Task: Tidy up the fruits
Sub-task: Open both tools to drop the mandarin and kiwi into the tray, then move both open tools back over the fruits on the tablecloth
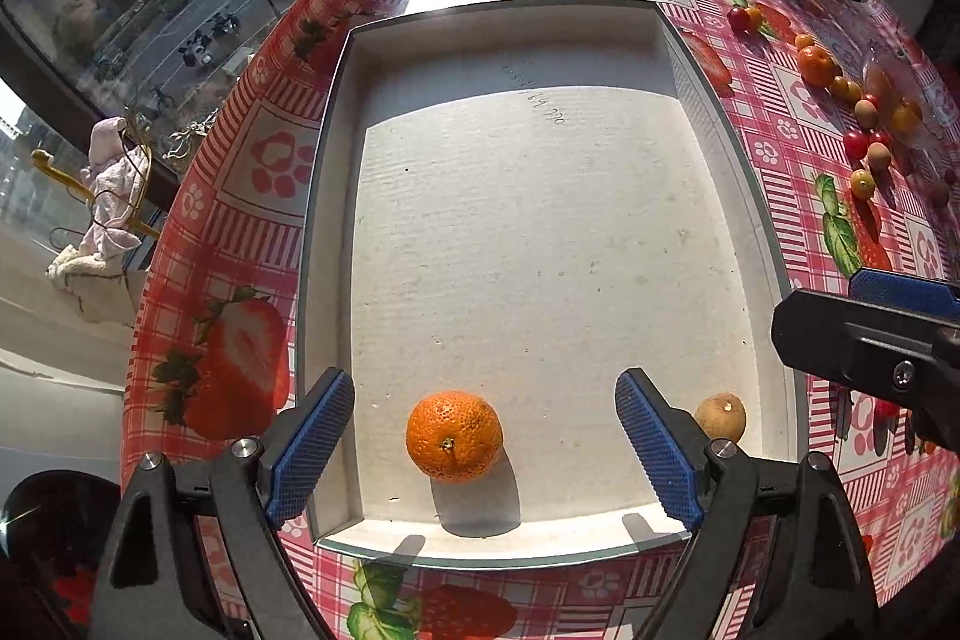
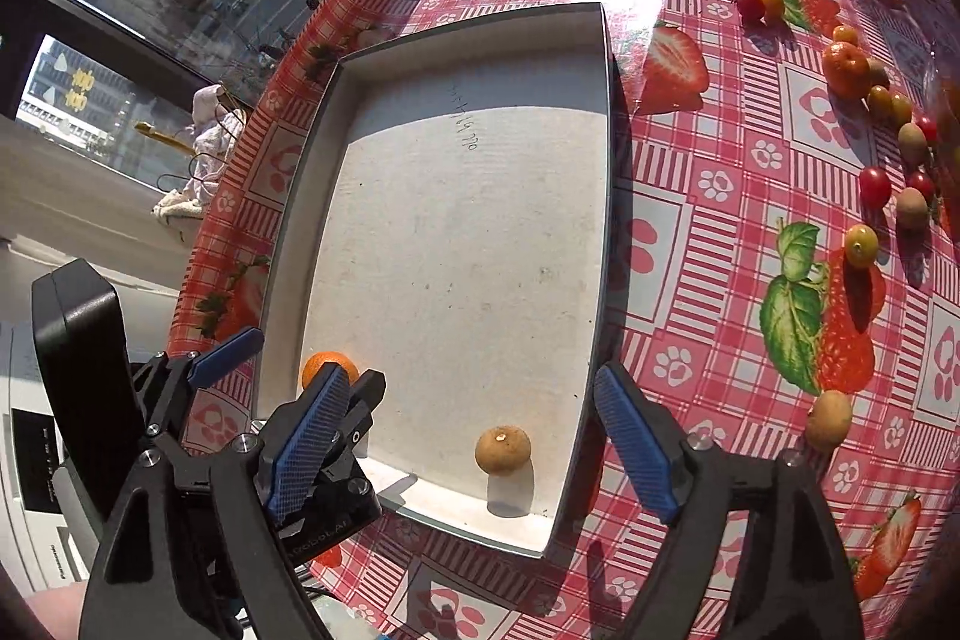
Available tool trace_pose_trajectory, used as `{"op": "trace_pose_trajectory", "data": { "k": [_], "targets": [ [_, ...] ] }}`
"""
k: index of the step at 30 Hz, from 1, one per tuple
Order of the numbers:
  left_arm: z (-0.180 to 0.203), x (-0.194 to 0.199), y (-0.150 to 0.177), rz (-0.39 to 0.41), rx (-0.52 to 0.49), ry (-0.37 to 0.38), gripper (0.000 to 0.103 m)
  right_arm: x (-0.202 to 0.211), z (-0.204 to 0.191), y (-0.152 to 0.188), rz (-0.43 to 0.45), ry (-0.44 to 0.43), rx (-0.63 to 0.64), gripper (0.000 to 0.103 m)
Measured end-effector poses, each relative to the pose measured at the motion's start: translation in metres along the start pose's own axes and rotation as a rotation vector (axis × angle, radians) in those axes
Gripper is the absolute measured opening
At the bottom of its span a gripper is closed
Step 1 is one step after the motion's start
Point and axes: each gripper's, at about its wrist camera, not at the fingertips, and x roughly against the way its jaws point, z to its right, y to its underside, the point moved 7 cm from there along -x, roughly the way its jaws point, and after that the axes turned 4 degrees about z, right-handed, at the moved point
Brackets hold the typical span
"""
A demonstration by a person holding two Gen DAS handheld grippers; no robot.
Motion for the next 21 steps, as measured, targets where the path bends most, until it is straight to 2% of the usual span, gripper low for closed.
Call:
{"op": "trace_pose_trajectory", "data": {
  "k": [5,10,14,21],
  "targets": [
    [0.044,0.011,-0.015,0.022,-0.093,0.030,0.090,0.028,0.059,0.012,0.039,0.057,-0.164,0.087],
    [0.097,0.024,-0.033,0.039,-0.164,0.105,0.090,0.049,0.121,0.028,0.059,0.127,-0.299,0.087],
    [0.137,0.032,-0.048,0.053,-0.186,0.166,0.090,0.067,0.173,0.040,0.072,0.213,-0.369,0.087],
    [0.191,0.017,-0.073,0.028,-0.163,0.196,0.090,0.100,0.268,0.038,0.119,0.339,-0.487,0.087]
  ]
}}
